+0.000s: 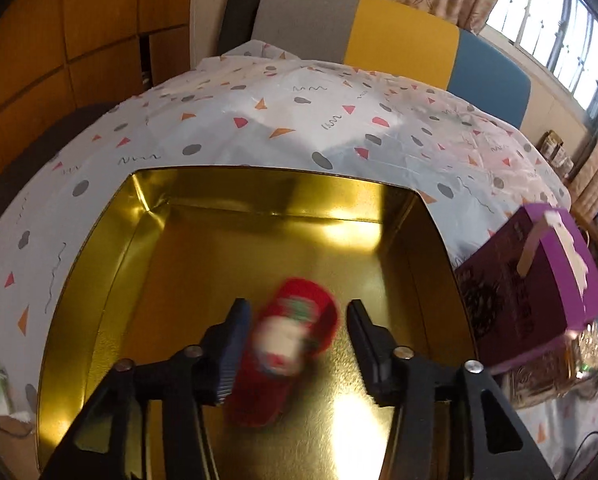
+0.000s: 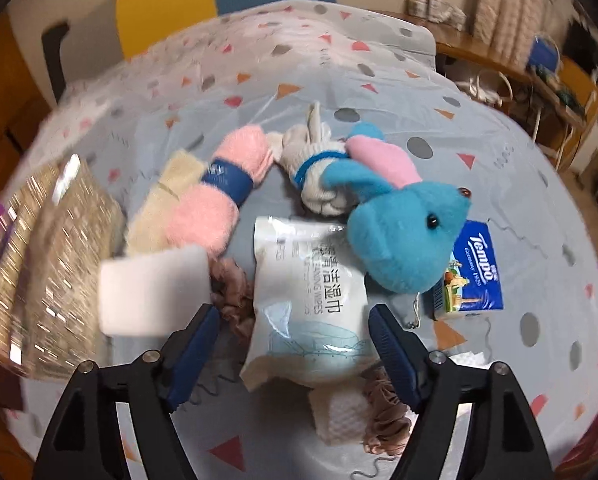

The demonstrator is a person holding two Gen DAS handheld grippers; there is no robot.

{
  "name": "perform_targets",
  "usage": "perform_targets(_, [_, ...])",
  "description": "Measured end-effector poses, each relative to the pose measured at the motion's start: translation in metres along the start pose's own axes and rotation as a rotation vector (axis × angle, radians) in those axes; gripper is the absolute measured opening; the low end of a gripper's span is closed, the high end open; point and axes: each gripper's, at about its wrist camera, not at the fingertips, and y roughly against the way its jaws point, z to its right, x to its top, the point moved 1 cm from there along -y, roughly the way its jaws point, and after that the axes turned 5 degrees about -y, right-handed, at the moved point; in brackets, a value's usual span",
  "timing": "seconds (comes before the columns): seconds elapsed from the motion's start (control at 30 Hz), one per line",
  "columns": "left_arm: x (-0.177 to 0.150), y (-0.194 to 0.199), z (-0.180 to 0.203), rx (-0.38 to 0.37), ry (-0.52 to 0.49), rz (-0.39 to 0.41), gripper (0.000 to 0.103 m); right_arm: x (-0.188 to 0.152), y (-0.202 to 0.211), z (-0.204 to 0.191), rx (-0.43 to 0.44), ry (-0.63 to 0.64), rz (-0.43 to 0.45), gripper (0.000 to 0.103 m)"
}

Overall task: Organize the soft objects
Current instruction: 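Lower the red sock into the gold tin and open the left tool, then carry the wet-wipes pack into the gold tin and open the right tool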

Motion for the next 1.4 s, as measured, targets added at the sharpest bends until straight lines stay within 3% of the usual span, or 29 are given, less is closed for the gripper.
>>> perform_targets(0.13, [-0.002,0.016,0.008,0.001,-0.015,0.043,0.074,0.0,-0.006,-0.003,-0.006,0.016,-0.02,0.079])
perform_targets(0.33, [-0.014,0.047,0.026,-0.026,-0.048,0.111,0.08,0.002,-0.013,0.009,0.016,-0.052,-0.05,0.078])
perform_targets(0.4, [-0.017,0.056,0.034,-0.041,-0.068,0.121,0.08,0.0,-0.015,0.006,-0.027,-0.025,-0.05,0.062])
perform_targets(0.57, [-0.029,0.072,0.053,-0.082,-0.113,0.13,0.081,-0.004,-0.013,0.0,-0.057,0.024,-0.045,0.055])
perform_targets(0.77, [-0.044,0.078,0.068,-0.107,-0.159,0.112,0.082,-0.003,-0.005,0.011,0.029,-0.068,-0.063,0.054])
perform_targets(0.93, [-0.052,0.076,0.072,-0.129,-0.173,0.095,0.082,-0.011,0.018,0.015,0.117,-0.164,-0.011,0.053])
perform_targets(1.1, [-0.055,0.079,0.071,-0.147,-0.167,0.101,0.082,-0.001,0.048,-0.007,0.149,-0.155,0.065,0.052])
perform_targets(1.4, [-0.057,0.082,0.054,-0.166,-0.121,0.101,0.082,0.051,0.095,-0.089,0.213,-0.052,0.183,0.052])
